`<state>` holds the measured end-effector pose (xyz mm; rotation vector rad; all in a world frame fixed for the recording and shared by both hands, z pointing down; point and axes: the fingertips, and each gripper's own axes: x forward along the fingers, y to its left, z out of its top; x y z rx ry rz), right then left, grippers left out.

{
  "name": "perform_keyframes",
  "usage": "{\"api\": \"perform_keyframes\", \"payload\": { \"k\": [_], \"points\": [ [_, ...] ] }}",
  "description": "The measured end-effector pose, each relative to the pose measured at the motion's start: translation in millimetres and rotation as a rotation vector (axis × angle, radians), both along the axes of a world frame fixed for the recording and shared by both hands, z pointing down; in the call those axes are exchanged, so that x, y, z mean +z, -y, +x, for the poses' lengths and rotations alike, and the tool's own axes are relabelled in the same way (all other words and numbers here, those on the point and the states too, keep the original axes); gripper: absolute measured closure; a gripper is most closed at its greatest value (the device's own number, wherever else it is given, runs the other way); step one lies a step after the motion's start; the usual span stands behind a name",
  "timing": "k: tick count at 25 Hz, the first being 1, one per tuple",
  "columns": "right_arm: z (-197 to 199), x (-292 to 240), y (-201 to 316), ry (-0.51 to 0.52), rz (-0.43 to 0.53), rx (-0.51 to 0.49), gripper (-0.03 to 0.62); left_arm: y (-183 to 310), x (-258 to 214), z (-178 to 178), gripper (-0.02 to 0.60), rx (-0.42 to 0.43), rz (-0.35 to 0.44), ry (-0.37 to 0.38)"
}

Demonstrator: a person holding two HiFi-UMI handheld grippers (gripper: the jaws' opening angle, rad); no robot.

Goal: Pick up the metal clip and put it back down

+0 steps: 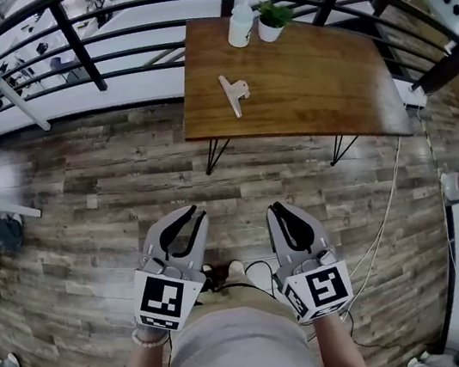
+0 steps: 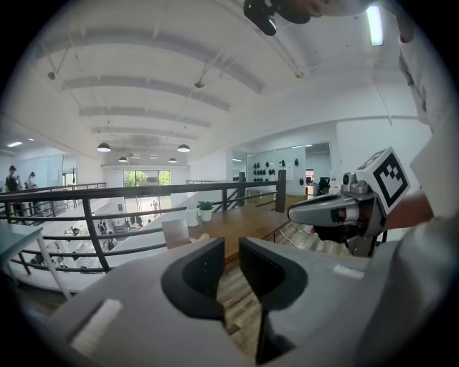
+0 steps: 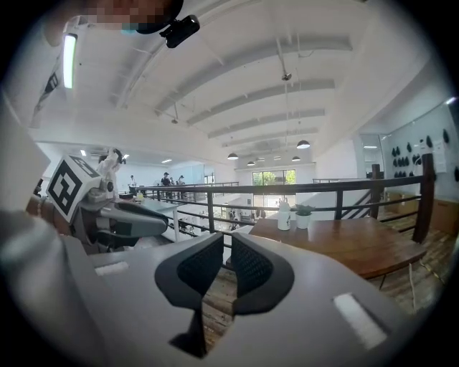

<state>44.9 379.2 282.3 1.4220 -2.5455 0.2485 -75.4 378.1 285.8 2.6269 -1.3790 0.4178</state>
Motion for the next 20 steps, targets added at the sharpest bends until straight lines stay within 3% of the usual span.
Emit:
{"api": "perform_keyframes", "payload": {
  "k": [2, 5, 20],
  "points": [
    [-1.2, -1.3, -0.3, 0.010, 0.003, -0.009, 0.493, -0.1, -2.1, 2.1, 0.466, 0.001, 0.001, -0.016],
    [-3.0, -3.4, -0.6, 0.020, 0.014, -0.020, 0.410, 0.8, -8.8, 2.3, 0.445, -0.006, 0.020, -0.030],
    [22.7, -1.8, 4.9, 0.036, 0.021, -0.089, 0.414, 0.7, -17.3, 26.1, 0.447, -0.066, 0.063, -0.009]
  ]
}}
